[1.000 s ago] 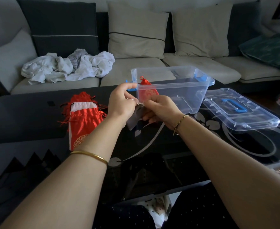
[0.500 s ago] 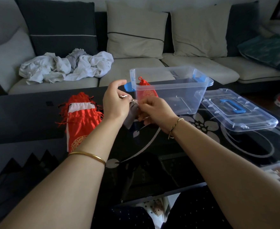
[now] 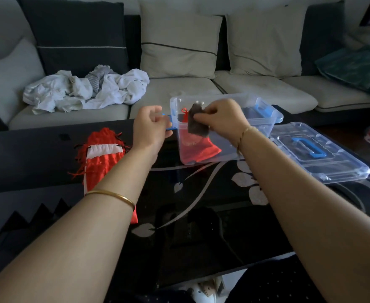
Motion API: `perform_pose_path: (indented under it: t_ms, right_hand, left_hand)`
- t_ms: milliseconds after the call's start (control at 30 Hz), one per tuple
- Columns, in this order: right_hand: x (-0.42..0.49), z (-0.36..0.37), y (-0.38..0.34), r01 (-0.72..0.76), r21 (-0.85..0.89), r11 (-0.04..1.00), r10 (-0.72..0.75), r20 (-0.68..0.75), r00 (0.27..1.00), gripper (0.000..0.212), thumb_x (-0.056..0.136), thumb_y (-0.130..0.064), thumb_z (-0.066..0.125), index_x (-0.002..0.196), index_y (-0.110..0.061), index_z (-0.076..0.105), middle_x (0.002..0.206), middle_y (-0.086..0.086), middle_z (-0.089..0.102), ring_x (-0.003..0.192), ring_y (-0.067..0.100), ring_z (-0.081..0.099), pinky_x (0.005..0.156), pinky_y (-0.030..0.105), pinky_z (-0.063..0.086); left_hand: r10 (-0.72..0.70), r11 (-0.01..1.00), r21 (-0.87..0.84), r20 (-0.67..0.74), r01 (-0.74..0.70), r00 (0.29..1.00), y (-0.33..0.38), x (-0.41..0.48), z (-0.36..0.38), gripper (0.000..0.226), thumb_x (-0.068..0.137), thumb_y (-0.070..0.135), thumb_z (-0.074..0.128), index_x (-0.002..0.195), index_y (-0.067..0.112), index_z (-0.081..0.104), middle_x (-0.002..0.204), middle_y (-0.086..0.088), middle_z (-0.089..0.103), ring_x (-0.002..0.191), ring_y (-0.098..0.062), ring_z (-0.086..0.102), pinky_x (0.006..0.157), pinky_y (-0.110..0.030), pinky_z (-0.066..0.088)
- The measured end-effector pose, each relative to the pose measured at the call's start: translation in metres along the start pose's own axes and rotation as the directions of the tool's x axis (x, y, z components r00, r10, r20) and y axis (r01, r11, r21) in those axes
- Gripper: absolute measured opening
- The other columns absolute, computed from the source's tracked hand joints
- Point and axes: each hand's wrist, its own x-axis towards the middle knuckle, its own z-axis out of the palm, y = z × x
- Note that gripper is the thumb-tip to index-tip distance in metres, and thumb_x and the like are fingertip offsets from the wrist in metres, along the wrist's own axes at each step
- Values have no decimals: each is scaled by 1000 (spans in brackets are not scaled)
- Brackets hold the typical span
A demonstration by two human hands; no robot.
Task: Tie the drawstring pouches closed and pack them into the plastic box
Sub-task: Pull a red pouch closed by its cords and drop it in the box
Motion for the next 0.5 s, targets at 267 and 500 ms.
perform_pose_path:
  t_ms: [267, 500]
  right_hand:
    - [81, 23, -4, -134, -394, 909, 182, 89, 979, 37, 84, -26, 63, 62, -3, 43, 69, 8, 51, 62, 24, 48, 60, 26, 36]
    - [40, 40, -20, -33, -129, 991, 25, -66, 998, 24, 83, -4, 50, 93, -6, 71, 101, 13, 68, 94, 29, 64, 82, 31, 52]
  left_hand:
    - [7, 956, 294, -88, 19, 996, -10, 25, -20, 29, 91, 5, 48, 117, 9, 59, 107, -5, 62, 101, -20, 61, 90, -41, 54]
    - [44, 887, 456, -248, 76, 968, -39, 1, -67, 32, 89, 0, 42, 112, 11, 62, 113, -4, 62, 105, -18, 58, 88, -29, 45]
